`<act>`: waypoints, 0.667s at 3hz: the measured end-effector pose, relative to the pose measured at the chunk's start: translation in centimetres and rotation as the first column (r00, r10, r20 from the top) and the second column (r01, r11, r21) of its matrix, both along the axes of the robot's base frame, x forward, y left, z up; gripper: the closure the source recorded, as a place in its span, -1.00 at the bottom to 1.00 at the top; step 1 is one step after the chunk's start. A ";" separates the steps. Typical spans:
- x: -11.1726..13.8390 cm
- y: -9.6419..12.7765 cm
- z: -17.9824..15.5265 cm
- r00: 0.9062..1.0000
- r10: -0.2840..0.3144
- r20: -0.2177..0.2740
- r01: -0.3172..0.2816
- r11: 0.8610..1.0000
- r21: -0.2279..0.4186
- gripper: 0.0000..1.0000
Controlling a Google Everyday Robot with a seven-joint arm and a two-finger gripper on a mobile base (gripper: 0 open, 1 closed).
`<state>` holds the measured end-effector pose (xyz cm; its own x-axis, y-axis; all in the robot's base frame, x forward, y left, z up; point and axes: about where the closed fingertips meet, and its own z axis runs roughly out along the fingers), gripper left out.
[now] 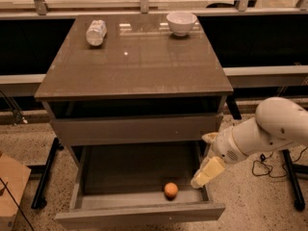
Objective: Pick orange from middle drawer and place on counter
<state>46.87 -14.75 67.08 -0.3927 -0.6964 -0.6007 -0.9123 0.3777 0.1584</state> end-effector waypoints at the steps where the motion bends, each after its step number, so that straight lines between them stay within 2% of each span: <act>1: 0.3 -0.1 -7.3 0.997 -0.043 -0.066 0.048 0.996 0.076 -1.00; 2: 1.0 0.6 -12.0 0.992 -0.068 -0.106 0.079 0.991 0.109 -1.00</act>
Offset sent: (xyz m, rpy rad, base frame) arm 0.0202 0.0109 -0.1737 0.1557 0.1440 -0.1152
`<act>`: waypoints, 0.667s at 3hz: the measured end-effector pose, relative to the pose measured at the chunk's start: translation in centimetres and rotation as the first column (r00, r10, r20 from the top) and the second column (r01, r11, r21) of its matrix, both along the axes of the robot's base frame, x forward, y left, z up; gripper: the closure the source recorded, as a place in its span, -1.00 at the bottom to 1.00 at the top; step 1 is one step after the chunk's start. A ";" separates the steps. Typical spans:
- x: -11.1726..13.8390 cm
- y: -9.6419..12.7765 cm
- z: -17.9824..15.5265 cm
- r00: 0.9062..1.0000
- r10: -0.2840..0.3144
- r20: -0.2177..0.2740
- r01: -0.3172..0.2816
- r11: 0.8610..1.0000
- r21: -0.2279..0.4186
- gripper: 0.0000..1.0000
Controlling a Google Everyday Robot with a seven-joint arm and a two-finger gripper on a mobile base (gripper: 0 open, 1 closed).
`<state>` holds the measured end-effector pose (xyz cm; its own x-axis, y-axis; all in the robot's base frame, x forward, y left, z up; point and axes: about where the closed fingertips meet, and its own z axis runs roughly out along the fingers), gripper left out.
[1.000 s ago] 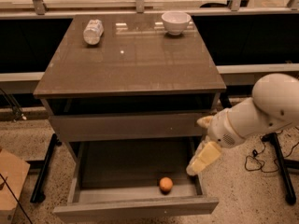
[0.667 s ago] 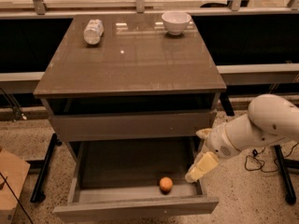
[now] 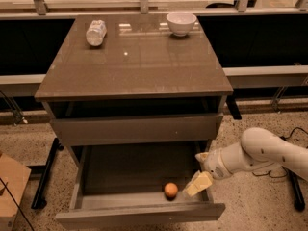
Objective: Pick orange from middle drawer and place on counter
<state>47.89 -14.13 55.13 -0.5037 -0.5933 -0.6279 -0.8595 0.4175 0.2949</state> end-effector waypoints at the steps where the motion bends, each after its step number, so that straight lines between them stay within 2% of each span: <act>1: -0.2 0.1 -0.7 1.000 0.000 -0.011 0.000 1.000 0.006 -1.00; 2: 0.4 1.2 -2.3 1.000 0.003 -0.016 -0.004 1.000 -0.017 -1.00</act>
Offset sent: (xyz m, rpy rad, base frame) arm 0.0164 0.0283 -0.0506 -0.0635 0.0213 0.0026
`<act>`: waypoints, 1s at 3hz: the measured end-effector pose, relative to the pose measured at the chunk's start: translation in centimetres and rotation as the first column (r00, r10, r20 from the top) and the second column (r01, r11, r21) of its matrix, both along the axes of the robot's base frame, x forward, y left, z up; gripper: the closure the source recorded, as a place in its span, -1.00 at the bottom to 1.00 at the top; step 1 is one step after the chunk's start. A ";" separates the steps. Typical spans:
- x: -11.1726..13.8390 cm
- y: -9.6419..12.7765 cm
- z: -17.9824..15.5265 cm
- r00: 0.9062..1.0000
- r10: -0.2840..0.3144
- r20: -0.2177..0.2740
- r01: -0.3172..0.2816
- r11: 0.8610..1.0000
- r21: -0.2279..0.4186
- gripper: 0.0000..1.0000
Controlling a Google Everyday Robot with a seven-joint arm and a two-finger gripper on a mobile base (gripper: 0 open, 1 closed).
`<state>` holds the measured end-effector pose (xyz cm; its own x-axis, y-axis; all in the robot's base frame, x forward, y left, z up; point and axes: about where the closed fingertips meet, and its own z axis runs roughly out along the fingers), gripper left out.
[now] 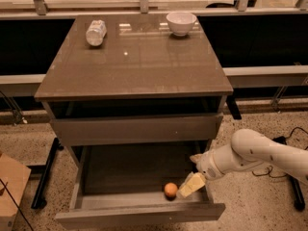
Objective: Pick orange from middle drawer and place on counter
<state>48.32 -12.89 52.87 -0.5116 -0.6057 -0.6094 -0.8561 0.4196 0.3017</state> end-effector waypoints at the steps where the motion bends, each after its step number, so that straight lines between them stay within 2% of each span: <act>1: 1.6 2.2 -4.2 1.000 -0.024 -0.014 0.024 1.000 -0.004 -1.00; 3: 2.7 4.7 -9.9 0.997 -0.056 -0.049 0.056 0.998 -0.002 -1.00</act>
Offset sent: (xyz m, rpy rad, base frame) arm 0.0366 0.0459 -0.1077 0.0163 0.0451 -0.0553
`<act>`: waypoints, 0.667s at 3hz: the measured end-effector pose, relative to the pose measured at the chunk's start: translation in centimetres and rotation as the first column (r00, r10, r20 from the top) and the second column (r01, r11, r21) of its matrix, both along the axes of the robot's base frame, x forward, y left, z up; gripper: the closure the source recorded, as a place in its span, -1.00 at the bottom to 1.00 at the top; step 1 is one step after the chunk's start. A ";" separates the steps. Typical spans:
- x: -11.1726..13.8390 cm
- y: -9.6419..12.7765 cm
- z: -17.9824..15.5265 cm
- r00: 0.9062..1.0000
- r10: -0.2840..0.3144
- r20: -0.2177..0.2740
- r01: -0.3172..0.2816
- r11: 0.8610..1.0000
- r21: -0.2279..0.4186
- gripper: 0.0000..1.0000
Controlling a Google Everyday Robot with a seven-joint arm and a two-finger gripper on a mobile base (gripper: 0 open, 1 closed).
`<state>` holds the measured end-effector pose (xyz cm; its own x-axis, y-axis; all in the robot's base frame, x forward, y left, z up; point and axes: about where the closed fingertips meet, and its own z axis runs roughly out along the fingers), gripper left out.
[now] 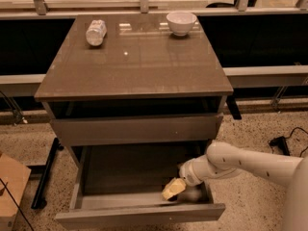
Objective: Pick orange from middle drawer and place on counter
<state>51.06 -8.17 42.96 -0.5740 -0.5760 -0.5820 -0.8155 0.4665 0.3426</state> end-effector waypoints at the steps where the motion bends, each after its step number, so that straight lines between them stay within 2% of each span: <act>1: -0.1 -0.1 -1.9 0.999 -0.036 -0.020 0.035 0.999 -0.035 -0.68; 2: -0.1 -0.7 -3.3 0.997 -0.077 -0.031 0.074 0.994 -0.074 -0.19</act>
Offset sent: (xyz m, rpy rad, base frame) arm 0.0005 -0.0193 -0.0457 -0.1180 0.0430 -0.1272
